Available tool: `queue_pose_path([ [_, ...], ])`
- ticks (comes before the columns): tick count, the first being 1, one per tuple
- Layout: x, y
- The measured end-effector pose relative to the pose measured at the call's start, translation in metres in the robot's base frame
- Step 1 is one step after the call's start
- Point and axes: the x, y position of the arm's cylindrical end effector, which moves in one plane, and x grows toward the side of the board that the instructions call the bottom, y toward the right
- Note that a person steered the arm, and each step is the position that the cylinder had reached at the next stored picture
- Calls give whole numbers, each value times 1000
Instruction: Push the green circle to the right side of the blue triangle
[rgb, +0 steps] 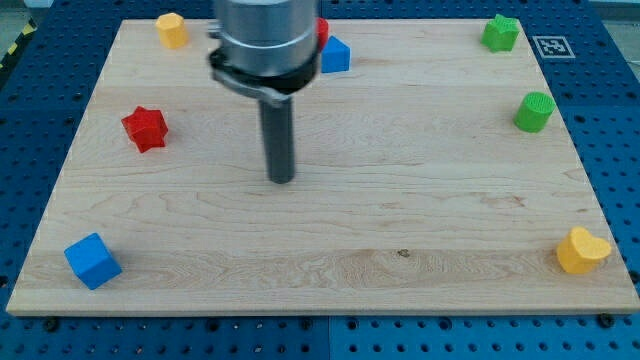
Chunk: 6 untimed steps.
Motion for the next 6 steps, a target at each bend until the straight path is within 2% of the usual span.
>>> queue_pose_path([
  [2, 0, -5],
  [3, -5, 61],
  [6, -17, 362],
])
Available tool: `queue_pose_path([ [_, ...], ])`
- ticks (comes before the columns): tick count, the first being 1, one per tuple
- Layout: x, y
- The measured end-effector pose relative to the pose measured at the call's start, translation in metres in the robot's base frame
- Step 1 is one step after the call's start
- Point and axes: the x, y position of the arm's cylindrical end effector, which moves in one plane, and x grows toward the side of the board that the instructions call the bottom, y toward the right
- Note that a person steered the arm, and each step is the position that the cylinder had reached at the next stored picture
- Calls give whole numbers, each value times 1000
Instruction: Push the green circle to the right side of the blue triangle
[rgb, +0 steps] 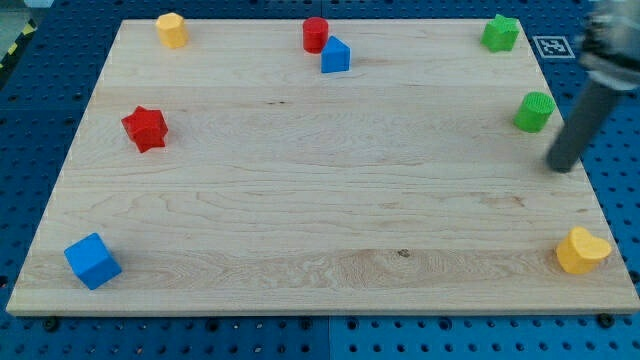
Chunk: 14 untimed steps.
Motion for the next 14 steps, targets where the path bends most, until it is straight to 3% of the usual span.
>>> queue_pose_path([
  [6, -67, -12],
  [11, -90, -117],
  [14, -136, -187],
])
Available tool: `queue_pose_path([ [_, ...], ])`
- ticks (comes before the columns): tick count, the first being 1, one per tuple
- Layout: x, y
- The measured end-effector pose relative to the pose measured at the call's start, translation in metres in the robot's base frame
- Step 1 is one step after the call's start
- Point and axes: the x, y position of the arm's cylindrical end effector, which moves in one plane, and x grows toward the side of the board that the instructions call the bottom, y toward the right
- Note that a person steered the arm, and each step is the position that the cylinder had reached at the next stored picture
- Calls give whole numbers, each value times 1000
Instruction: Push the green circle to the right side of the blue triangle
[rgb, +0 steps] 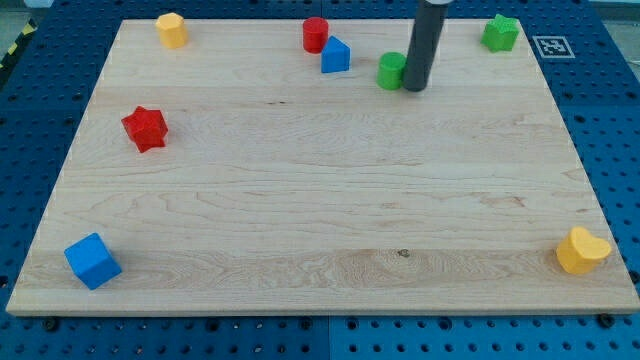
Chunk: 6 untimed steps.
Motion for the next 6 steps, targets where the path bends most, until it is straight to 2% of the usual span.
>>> queue_pose_path([
  [1, -22, -20],
  [2, -27, -21],
  [6, -27, -45],
])
